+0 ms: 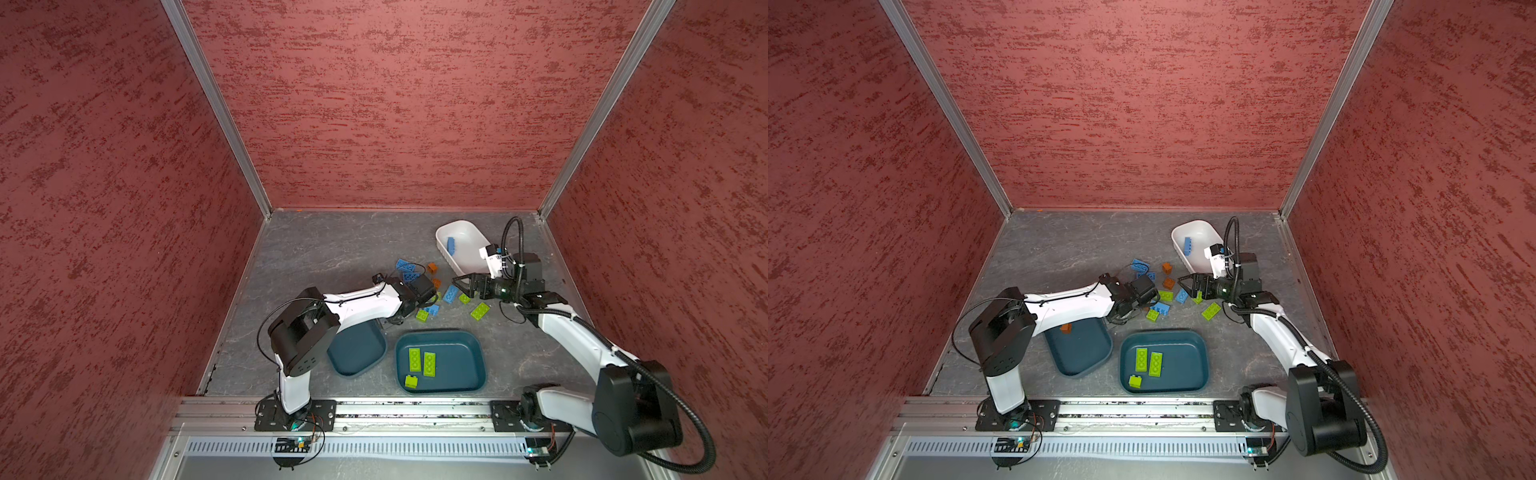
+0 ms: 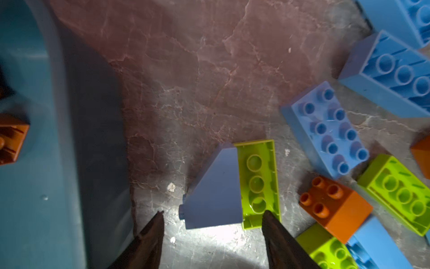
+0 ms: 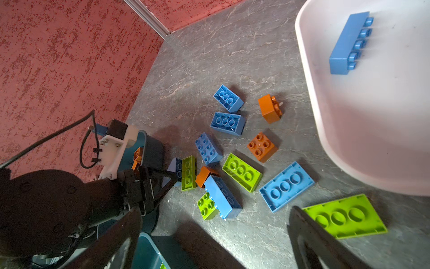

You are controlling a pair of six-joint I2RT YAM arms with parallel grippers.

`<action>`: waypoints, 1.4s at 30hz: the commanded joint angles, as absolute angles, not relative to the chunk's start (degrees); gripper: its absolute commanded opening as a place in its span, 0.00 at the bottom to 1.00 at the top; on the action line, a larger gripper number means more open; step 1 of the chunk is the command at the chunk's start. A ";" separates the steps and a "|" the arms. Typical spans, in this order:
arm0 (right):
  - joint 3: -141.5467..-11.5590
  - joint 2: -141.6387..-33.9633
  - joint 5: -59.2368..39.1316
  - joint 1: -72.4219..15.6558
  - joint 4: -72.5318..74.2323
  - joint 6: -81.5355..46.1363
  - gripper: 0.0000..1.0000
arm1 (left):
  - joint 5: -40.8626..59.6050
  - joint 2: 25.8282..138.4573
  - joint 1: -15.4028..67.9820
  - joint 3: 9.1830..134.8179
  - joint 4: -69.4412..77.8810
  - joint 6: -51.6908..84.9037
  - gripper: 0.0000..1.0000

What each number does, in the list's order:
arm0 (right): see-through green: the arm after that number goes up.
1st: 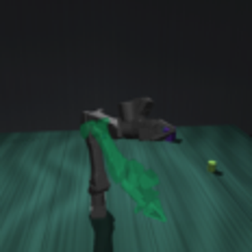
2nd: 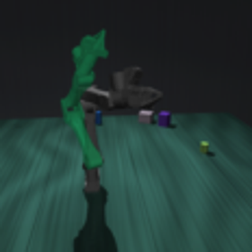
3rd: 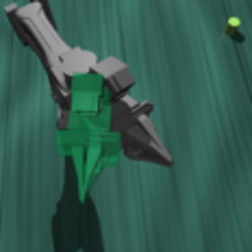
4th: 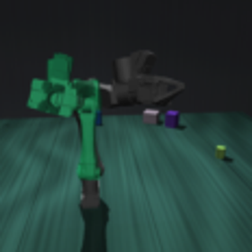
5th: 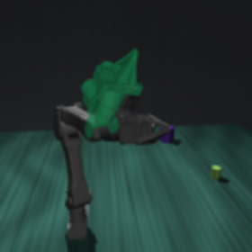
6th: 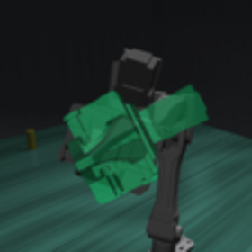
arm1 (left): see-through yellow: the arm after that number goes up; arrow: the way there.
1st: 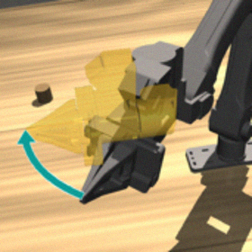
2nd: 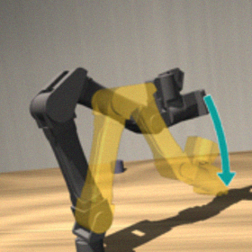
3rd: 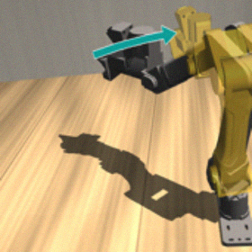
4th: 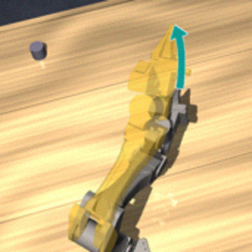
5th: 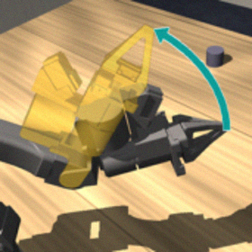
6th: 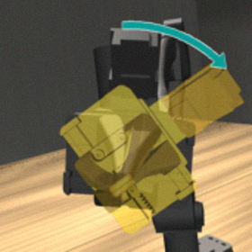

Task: Sort the legos into containers by color
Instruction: 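Move the left gripper to the pile and grasp the blue sloped brick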

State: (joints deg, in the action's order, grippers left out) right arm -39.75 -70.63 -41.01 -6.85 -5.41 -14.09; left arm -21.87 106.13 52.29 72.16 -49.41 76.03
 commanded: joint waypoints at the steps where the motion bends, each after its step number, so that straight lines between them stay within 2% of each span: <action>1: -41.31 -70.84 -42.15 -6.59 -4.29 -13.02 0.99 | -20.31 108.10 51.68 70.87 -46.31 76.00 0.66; 16: -41.66 -71.28 -41.93 -6.59 -5.09 -12.82 0.99 | -20.90 107.06 50.62 69.83 -43.88 72.92 0.45; 42: -41.71 -71.67 -42.54 -6.59 -4.44 -12.85 0.99 | -21.01 104.77 49.75 70.58 -45.18 68.22 0.52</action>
State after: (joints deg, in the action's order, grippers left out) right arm -39.75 -71.29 -41.32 -6.85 -5.52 -14.06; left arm -20.67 106.37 50.28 69.87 -45.12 69.08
